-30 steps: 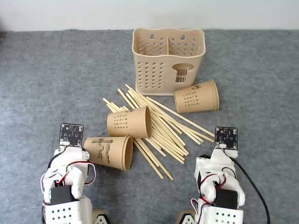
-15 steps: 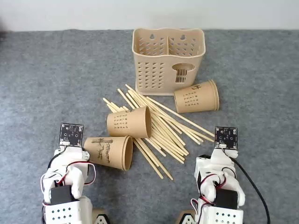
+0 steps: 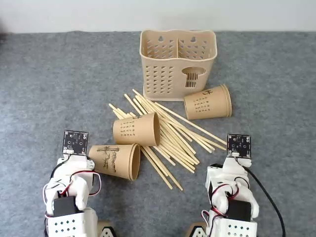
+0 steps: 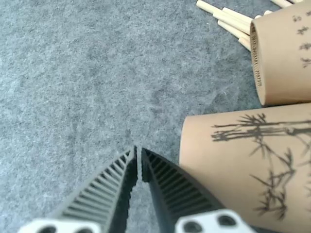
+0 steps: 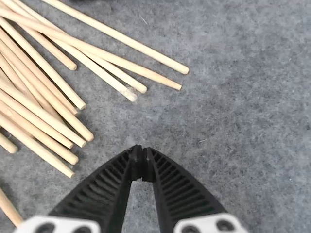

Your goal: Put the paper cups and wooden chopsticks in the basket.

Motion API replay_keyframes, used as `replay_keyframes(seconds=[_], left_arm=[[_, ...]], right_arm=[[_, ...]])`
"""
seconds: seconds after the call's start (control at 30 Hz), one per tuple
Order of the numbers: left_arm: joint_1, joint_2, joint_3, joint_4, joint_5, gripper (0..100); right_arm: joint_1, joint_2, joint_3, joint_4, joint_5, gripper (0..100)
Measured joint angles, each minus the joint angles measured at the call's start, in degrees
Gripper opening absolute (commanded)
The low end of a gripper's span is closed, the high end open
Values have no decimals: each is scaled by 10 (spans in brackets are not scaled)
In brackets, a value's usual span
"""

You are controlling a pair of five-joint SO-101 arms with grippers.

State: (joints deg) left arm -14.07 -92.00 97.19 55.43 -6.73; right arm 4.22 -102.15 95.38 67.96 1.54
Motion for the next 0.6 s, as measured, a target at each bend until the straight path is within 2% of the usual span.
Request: replay_keyframes(seconds=[0.6], left_arm=[[4, 0, -16, 0, 0, 15]], right_arm=[[7, 0, 0, 11, 0, 11]])
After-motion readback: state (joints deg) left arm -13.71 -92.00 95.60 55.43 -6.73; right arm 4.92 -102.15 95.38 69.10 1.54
